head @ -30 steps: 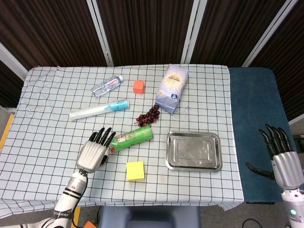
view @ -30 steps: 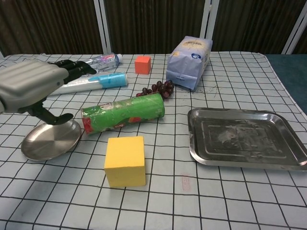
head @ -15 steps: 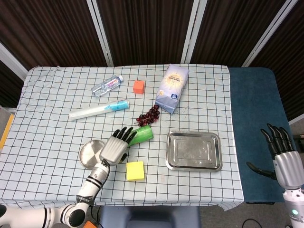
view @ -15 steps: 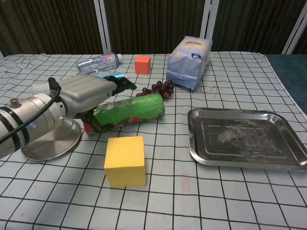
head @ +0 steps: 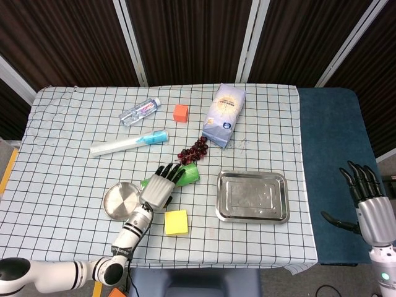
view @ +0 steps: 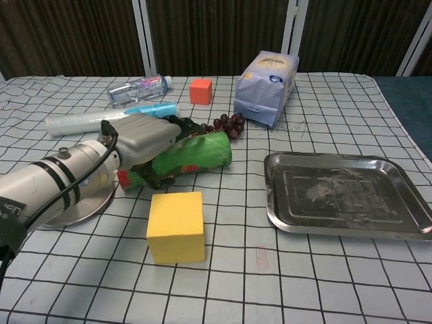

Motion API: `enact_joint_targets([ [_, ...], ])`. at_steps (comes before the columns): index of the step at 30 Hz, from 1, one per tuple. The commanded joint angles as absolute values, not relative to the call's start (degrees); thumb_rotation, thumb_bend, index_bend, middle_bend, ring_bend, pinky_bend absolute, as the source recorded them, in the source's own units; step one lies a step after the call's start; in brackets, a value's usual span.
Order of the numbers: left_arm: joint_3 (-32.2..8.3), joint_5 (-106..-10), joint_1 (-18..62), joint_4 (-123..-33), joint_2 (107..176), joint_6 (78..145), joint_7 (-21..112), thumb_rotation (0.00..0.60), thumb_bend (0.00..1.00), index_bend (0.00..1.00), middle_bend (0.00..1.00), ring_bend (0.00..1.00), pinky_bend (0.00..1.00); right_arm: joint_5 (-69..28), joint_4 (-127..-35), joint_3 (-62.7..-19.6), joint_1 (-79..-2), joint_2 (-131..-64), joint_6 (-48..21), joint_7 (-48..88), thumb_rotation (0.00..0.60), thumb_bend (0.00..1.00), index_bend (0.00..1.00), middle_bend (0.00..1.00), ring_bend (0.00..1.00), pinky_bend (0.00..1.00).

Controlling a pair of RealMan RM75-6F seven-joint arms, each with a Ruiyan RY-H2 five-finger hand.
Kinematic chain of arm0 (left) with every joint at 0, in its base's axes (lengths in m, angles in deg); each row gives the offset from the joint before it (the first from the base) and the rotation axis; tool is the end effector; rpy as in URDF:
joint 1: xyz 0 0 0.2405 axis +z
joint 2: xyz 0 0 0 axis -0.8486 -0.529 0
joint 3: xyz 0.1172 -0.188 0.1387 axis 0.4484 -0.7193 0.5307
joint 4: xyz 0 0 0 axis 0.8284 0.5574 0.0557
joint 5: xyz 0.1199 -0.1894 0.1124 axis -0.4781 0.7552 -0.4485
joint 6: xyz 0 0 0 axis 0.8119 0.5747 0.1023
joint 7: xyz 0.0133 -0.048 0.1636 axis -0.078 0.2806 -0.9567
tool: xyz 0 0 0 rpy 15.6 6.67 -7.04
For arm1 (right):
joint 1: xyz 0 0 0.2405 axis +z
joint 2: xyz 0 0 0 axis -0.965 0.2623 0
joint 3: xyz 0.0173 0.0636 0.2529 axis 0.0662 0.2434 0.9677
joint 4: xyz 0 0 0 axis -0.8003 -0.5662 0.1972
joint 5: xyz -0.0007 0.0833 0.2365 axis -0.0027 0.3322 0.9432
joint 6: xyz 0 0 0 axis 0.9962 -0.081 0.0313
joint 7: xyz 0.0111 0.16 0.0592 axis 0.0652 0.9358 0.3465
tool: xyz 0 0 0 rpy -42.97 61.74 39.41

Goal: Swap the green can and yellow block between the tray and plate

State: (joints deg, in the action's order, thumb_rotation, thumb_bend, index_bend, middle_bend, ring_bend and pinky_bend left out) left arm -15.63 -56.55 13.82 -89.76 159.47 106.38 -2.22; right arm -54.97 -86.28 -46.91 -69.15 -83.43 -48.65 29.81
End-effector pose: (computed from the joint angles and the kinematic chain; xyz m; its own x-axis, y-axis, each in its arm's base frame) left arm -0.0829 0.3481 -0.1238 0.6581 0.1281 0.7419 0.7002 -0.4663 -0.5406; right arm -0.3189 -0.2171 0.1465 0.2929 0.2364 0.9265 -0.9067 -0.2388 0.3476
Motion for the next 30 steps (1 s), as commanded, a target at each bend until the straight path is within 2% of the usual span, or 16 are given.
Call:
enact_joint_targets([
  [1, -15.8, -55.4, 12.9, -87.2, 160.9, 105.3, 0.0, 0.6, 0.36, 0.0, 0.08, 0.06, 0.17, -55.1, -86.3, -47.0, -69.2, -83.3, -48.7, 30.1, 0.6, 0.0, 0.01, 0.0, 0.0, 0.0],
  [8, -15.6, -54.3, 11.8, -82.6, 162.7, 104.9, 1.1, 0.6, 0.36, 0.0, 0.18, 0.14, 0.2, -55.2, -86.2, -47.1, -69.1, -83.1, -48.6, 30.5, 0.6, 0.0, 0.01, 0.0, 0.0, 0.0],
  [14, -14.3, -56.0, 11.3, -78.7, 164.2, 105.4, 1.7, 0.6, 0.36, 0.01, 0.32, 0.28, 0.3, -55.3, -86.2, -47.2, -69.1, -82.9, -48.5, 30.7, 0.6, 0.0, 0.01, 0.0, 0.0, 0.0],
  [19, -13.2, -59.4, 11.5, -74.9, 165.9, 106.7, 5.0, 0.6, 0.38, 0.1, 0.42, 0.39, 0.41, -55.3, -86.3, -47.2, -69.2, -82.9, -48.5, 30.8, 0.6, 0.0, 0.01, 0.0, 0.0, 0.0],
  [25, -12.2, -65.0, 11.8, -71.2, 166.8, 109.2, 9.6, 0.6, 0.47, 0.23, 0.52, 0.49, 0.56, -55.3, -86.3, -47.2, -69.1, -82.9, -48.4, 30.8, 0.6, 0.0, 0.01, 0.0, 0.0, 0.0],
  [30, -12.0, -68.3, 12.9, -73.6, 164.7, 112.9, 10.8, 0.6, 0.52, 0.3, 0.55, 0.53, 0.62, -55.3, -86.3, -47.2, -69.1, -82.8, -48.3, 30.6, 0.6, 0.0, 0.01, 0.0, 0.0, 0.0],
])
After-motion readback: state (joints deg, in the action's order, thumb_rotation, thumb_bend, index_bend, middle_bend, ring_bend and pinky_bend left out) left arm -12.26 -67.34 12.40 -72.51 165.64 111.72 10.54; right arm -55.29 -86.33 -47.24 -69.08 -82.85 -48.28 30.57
